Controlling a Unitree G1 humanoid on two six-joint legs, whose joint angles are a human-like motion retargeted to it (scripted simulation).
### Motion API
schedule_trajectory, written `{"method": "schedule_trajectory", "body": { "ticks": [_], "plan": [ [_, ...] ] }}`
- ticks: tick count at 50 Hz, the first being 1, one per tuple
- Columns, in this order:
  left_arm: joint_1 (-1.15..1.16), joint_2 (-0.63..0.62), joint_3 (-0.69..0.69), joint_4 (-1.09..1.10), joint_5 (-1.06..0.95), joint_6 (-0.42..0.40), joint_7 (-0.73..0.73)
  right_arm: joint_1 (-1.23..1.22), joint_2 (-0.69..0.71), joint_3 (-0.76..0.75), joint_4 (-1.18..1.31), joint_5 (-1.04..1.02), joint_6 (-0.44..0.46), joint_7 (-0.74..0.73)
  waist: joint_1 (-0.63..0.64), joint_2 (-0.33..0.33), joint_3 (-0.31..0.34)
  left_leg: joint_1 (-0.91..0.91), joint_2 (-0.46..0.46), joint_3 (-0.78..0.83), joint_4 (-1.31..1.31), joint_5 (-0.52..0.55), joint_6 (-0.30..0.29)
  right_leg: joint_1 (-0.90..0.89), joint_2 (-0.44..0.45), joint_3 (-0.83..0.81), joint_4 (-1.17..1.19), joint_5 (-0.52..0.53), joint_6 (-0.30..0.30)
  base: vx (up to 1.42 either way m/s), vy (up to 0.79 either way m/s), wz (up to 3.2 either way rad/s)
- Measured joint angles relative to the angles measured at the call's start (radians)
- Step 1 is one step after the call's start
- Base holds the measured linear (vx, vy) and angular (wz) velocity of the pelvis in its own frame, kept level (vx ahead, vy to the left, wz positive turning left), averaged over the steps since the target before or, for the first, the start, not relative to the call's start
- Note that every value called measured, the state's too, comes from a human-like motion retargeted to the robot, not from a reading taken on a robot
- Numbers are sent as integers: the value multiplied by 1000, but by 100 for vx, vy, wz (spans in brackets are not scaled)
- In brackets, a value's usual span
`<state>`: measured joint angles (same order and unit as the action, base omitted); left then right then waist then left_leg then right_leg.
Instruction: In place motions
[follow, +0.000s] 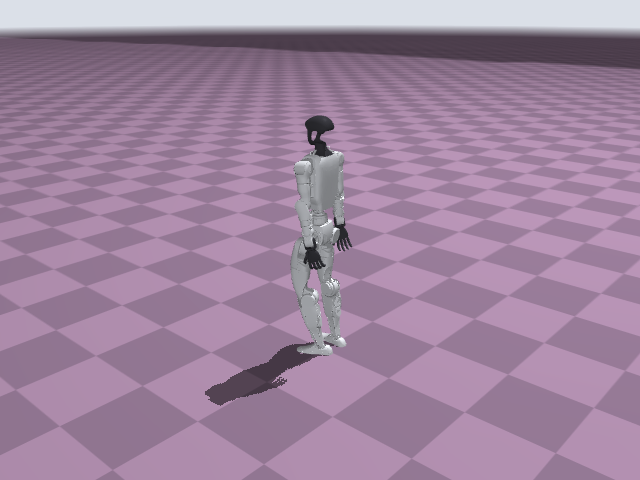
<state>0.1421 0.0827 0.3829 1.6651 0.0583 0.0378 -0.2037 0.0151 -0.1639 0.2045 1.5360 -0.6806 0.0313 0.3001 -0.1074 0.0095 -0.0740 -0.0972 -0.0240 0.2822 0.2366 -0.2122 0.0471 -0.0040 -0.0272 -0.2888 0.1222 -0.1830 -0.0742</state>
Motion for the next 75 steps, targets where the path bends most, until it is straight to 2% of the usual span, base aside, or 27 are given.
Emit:
{"method": "schedule_trajectory", "body": {
  "ticks": [2,5,7,10,12,15,20,25,30,32,33,35,37,38,39,41,44,45,47,49,54,57,61,65,69,72,75],
  "plan": [
    [-30,4,-2,-3,-18,7,2,24,-11,-30,21,-2,20,-14,-57,39,-12,15,25,-49,-91,65,-13,-19,24,-30,46,-21,1,-2,-10,69],
    [-115,26,-33,-34,-26,12,21,40,-19,-95,33,50,16,-44,-91,45,51,29,45,-92,-134,108,-20,-48,7,-64,167,7,32,-24,-12,57],
    [-154,45,-96,-71,-21,9,25,68,-31,-127,34,79,-7,-36,-74,67,46,12,69,-94,-139,110,-15,-119,-10,-52,300,80,75,-7,-6,-7],
    [-220,64,-153,-108,-3,20,16,99,-47,-146,33,64,20,-30,-56,101,20,-35,102,-71,-138,106,-7,-315,-34,6,549,263,151,-15,-2,-56],
    [-267,78,-165,-132,-1,18,12,88,-48,-147,51,77,36,-60,-59,98,51,-26,106,-54,-147,113,-2,-411,-21,45,687,331,151,-25,-1,-45],
    [-325,102,-193,-155,-21,17,-1,82,-47,-145,67,81,32,-47,-91,114,76,-25,119,-60,-159,125,5,-534,-40,9,896,265,101,-14,-2,2],
    [-351,92,-196,-187,-18,7,32,119,-42,-157,53,58,23,-16,-117,142,51,-55,139,-91,-157,129,7,-660,37,68,1008,203,125,1,-2,17],
    [-347,70,-197,-196,-27,1,21,112,-40,-145,56,83,23,-23,-96,136,42,-38,135,-66,-166,124,-1,-552,30,72,875,176,96,4,3,-16],
    [-297,45,-203,-176,12,-1,15,99,-34,-127,43,103,21,-20,-83,102,26,-9,89,-67,-161,114,-11,-268,46,130,421,199,132,13,6,19],
    [-267,39,-196,-160,33,1,6,90,-24,-118,35,105,20,-25,-95,82,22,8,62,-84,-152,107,-16,-133,40,79,231,39,90,22,7,70],
    [-248,38,-189,-150,46,2,1,87,-17,-110,31,104,21,-25,-109,73,20,17,50,-101,-147,103,-19,-60,21,-52,153,-45,33,28,7,43],
    [-206,37,-171,-122,66,9,-7,79,-9,-90,23,98,20,-14,-61,30,-9,41,12,-54,-136,83,-23,2,14,-109,6,-3,-11,25,9,-66],
    [-189,30,-147,-80,81,20,-2,43,6,-91,10,86,27,4,7,20,-13,28,18,-9,-100,68,-24,6,-3,26,-23,17,41,-6,10,-78],
    [-182,20,-132,-66,82,24,14,22,13,-95,-6,82,25,9,2,17,-3,12,17,-26,-69,62,-27,-1,-13,-56,-28,35,34,-15,8,0],
    [-165,12,-115,-63,68,22,26,1,17,-79,-23,80,18,13,3,12,8,0,21,-21,-33,55,-32,-5,-15,-64,-30,43,28,-12,7,-2],
    [-106,5,-95,-78,29,5,22,-35,20,-23,-57,81,-4,24,22,1,12,-27,36,28,60,54,-35,-14,-12,0,-29,45,18,5,7,-70],
    [-44,2,-80,-102,20,6,-36,-101,31,36,-89,63,-15,43,-83,21,3,-166,66,-35,315,163,-30,-40,-11,-53,-28,44,3,-6,11,111],
    [-44,-1,-64,-99,35,12,-44,-123,39,38,-103,51,-10,45,-86,20,18,-239,89,-35,437,228,-27,-42,-14,-41,-27,45,5,-22,9,6],
    [-36,-6,-50,-90,38,18,-24,-141,49,30,-135,63,-17,56,-17,-19,50,-332,143,59,633,331,35,-31,-42,-5,-24,58,6,-11,5,-88],
    [-23,-7,-56,-86,31,9,-31,-154,50,33,-164,109,-36,79,40,-54,69,-440,201,122,846,279,79,-23,-55,23,-26,67,-11,-3,7,-72],
    [17,-17,-59,-90,75,0,-67,-163,65,20,-239,162,-53,87,116,-79,75,-772,312,133,1257,167,128,-62,-54,81,-5,70,-46,-4,5,-35],
    [32,-23,-68,-81,92,-1,-68,-172,63,28,-270,172,-65,97,172,-97,86,-939,373,134,1419,126,132,-77,-51,140,5,67,-54,-5,4,-65],
    [40,-28,-68,-49,105,6,-73,-164,68,34,-284,149,-70,91,200,-116,75,-1051,370,124,1478,106,116,-92,-52,167,17,59,-63,0,4,-24],
    [30,-23,-61,-47,92,14,-70,-156,70,34,-277,149,-72,90,199,-109,77,-991,361,116,1422,97,126,-87,-53,159,16,60,-55,0,0,0],
    [23,-13,-60,-67,79,14,-64,-130,67,27,-256,136,-65,90,167,-88,40,-834,325,128,1285,93,127,-77,-57,113,-21,69,-31,6,2,21],
    [23,-8,-65,-79,71,13,-53,-97,61,32,-233,131,-59,79,134,-84,-2,-663,238,146,1096,110,101,-78,-70,79,-46,78,-15,9,0,30],
    [-7,7,-76,-81,50,17,-38,-84,48,33,-184,114,-52,66,88,-71,1,-441,103,107,807,157,55,-54,-74,34,-40,65,-5,6,-6,41]
  ]
}}
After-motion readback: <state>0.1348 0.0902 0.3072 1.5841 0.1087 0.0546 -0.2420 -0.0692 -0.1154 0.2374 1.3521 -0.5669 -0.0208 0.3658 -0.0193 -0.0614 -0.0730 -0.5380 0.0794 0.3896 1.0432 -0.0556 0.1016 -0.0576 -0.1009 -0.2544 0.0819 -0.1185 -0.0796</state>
